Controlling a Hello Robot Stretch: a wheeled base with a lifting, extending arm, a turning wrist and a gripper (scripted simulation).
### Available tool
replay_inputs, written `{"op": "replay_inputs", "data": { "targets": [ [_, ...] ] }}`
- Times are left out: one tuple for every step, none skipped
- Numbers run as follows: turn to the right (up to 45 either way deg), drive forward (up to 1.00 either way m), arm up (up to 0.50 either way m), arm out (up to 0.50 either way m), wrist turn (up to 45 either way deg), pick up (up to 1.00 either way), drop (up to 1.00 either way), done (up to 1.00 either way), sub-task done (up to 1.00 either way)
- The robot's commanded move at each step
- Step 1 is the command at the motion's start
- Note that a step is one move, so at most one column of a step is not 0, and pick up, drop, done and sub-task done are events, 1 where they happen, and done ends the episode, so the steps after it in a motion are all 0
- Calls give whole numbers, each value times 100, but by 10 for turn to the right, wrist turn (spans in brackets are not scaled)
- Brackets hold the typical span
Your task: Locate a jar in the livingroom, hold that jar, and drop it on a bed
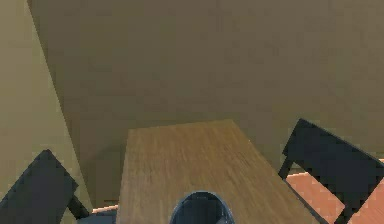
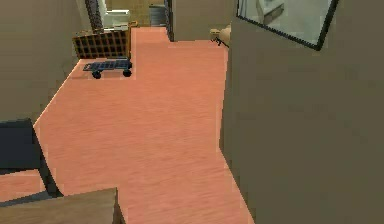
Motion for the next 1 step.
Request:
{"op": "replay_inputs", "data": {
  "targets": [
    [-30, 0, 0, 0, 0, 0, 0, 0, 0]
  ]
}}
